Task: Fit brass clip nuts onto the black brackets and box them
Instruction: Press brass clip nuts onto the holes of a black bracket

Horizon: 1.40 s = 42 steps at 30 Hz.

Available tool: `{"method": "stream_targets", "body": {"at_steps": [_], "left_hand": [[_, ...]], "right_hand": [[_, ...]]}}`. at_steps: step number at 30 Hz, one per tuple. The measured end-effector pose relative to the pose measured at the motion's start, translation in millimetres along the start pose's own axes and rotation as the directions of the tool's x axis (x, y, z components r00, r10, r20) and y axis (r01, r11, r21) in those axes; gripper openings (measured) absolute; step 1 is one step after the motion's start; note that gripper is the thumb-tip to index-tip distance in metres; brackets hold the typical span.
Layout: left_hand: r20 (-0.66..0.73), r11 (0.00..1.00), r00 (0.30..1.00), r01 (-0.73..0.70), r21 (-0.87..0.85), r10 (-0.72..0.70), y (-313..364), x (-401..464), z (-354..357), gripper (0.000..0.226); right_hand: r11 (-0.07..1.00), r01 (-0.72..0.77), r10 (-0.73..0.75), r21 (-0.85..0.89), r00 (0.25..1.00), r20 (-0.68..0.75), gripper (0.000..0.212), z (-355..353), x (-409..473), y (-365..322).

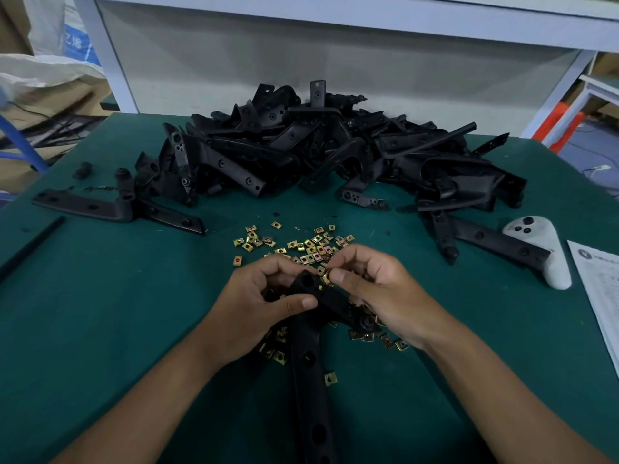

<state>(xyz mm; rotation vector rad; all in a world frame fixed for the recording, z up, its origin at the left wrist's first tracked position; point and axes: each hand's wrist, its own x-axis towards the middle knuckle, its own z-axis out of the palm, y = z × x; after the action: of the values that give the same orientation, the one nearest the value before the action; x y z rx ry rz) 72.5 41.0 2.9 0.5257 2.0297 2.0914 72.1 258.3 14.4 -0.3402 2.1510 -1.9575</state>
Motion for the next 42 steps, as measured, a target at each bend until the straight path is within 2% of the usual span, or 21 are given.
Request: {"method": "stream_targets", "body": {"at_steps": [3,7,12,22,29,34,39,42], "left_hand": [[0.002,1.000,1.000,-0.006,-0.006,0.006,-1,0,0,0.028],[0.023,1.000,1.000,-0.018,-0.008,0.018,-1,0,-1,0.026],[0.021,0.999,0.999,-0.043,0.012,0.043,-1,-1,-1,0.025],[0.013,0.996,0.997,-0.072,0.047,0.071,-3,1,-2,0.026],[0.034,0.998,0.999,-0.042,0.040,0.041,-3,0,-1,0.024],[0.021,0.998,0.999,-0.034,0.051,0.033,-5,-1,-2,0.022],[-0.059,0.996,0.997,-0.036,0.082,0.041,-6,-1,-1,0.024],[-0.025,0.998,1.000,-0.016,0.059,0.018,-5,0,-4,0.026]], "right_hand": [[1.000,0.023,-0.023,0.004,1.000,-0.015,0.002,1,0,-3],[0.997,0.058,-0.060,-0.051,0.998,-0.035,0.011,1,-1,-5],[0.996,0.026,-0.028,-0.087,0.999,-0.025,0.005,-2,-2,-5],[1.000,0.015,-0.015,-0.015,1.000,-0.021,0.006,2,-3,-7],[0.988,0.049,-0.056,-0.145,0.998,-0.041,0.015,0,-7,-12],[0.995,0.035,-0.033,-0.095,0.999,0.019,0.025,-1,-9,-16],[0.999,-0.041,0.042,-0.015,0.998,0.041,0.031,3,-7,-10],[0.998,-0.057,0.055,0.031,0.997,0.055,0.028,4,-6,-9]]}}
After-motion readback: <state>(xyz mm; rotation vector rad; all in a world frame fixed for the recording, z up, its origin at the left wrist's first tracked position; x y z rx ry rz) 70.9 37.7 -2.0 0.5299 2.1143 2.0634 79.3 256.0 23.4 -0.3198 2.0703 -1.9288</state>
